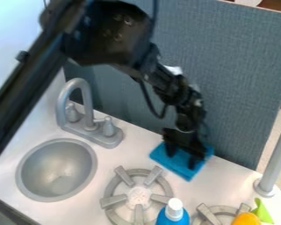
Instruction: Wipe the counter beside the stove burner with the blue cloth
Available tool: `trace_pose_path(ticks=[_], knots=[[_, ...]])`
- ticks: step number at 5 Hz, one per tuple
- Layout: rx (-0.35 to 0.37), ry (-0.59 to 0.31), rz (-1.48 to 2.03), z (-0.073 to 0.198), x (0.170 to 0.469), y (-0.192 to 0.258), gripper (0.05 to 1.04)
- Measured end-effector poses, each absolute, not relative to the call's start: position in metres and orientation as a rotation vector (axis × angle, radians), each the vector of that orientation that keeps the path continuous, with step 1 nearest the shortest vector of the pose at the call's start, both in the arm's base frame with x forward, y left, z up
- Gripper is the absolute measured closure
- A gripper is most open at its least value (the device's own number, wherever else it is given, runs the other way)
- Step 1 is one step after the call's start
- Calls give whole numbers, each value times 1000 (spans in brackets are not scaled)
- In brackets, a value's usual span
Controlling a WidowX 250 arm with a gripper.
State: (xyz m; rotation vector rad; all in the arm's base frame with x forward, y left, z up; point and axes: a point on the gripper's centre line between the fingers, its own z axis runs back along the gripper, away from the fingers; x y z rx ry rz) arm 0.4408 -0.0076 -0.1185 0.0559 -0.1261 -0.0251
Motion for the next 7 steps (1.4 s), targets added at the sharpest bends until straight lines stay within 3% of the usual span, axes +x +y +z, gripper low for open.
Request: trace_pose_path(ticks=[2,4,5,6,7], knots=[[48,-117,63,-120,438,43,81],[7,-103,19,-119,436,47,81],[-16,-76,-33,-117,417,32,82],[-73,-43,-112,-116,402,-9,82],[-85,-46,-166,-115,398,-43,82]])
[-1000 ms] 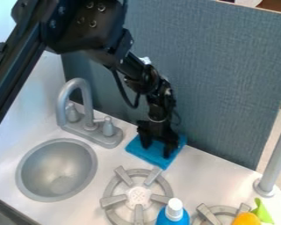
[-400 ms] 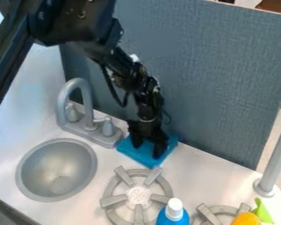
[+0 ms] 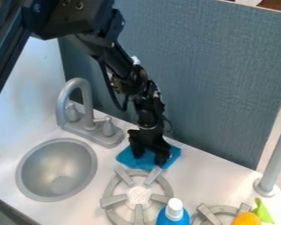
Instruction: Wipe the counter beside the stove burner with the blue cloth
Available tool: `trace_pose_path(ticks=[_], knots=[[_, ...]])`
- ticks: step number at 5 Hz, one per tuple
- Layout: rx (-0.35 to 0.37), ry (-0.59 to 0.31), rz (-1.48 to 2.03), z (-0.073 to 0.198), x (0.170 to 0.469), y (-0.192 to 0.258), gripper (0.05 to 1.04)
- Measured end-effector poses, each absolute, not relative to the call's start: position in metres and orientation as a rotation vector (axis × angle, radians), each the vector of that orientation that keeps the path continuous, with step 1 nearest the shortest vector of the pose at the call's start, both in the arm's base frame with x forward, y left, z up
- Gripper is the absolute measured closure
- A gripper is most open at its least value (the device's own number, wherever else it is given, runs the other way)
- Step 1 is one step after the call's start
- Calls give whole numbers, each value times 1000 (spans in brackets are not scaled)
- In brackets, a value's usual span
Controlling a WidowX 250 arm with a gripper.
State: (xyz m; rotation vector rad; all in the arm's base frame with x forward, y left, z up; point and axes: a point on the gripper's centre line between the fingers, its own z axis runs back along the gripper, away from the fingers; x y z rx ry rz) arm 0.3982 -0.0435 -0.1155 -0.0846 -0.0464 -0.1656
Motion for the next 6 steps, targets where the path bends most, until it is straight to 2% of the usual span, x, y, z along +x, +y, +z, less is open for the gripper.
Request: trace_pose_path(ticks=[2,4,6], knots=[[-76,-53,-219,-115,401,-77,83],[-89,-63,-212,-115,410,-85,82],[-151,-34,-297,-113,380,-138,83]])
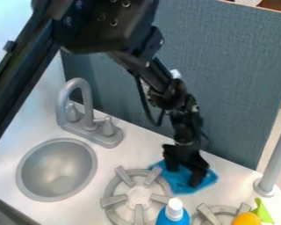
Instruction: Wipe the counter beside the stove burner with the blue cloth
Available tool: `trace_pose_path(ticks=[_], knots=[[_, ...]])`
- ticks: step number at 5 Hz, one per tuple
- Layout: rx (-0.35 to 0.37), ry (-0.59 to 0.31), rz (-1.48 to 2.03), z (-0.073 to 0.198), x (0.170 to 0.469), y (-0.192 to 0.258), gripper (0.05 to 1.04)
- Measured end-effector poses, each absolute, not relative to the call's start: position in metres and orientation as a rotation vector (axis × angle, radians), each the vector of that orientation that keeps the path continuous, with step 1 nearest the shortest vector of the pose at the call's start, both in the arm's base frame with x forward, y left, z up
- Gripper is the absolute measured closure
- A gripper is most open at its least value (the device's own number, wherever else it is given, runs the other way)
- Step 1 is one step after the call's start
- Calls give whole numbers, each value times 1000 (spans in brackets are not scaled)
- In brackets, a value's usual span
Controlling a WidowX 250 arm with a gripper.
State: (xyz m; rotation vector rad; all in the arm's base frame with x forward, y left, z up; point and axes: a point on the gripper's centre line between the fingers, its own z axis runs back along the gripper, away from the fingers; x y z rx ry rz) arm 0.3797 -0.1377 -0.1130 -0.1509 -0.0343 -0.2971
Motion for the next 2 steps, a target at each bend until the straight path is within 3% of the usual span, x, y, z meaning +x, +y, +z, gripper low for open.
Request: trace_pose_path(ticks=[2], knots=[[-155,-44,-359,-111,357,-163,82]])
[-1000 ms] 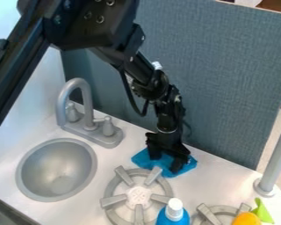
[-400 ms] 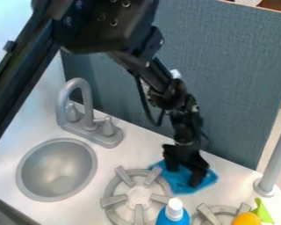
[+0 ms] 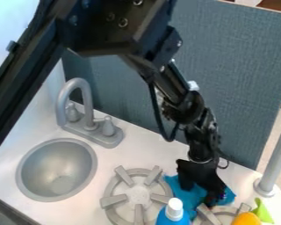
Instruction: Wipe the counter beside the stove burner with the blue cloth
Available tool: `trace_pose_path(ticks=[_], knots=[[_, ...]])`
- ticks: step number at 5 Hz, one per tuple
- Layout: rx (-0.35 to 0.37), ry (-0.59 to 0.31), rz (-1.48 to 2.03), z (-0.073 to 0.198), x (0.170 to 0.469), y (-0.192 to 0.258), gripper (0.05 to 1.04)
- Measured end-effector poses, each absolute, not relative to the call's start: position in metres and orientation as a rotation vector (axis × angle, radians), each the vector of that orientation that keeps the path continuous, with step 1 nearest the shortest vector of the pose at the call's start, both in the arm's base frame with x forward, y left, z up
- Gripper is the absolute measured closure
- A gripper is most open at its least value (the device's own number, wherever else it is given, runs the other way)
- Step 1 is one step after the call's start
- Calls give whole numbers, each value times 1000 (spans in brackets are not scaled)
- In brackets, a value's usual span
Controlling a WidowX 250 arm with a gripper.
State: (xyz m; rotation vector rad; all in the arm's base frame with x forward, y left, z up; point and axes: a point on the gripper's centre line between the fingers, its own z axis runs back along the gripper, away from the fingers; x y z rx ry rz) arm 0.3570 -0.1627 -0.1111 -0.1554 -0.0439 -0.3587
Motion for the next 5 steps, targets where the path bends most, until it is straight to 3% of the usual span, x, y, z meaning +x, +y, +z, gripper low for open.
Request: trace_pose_path(ticks=[2,4,5], knots=[[-166,-117,-337,-79,358,-156,83],[-249,-259,-274,9,347,-125,83],[-238,-263,-293,47,322,-116,83]])
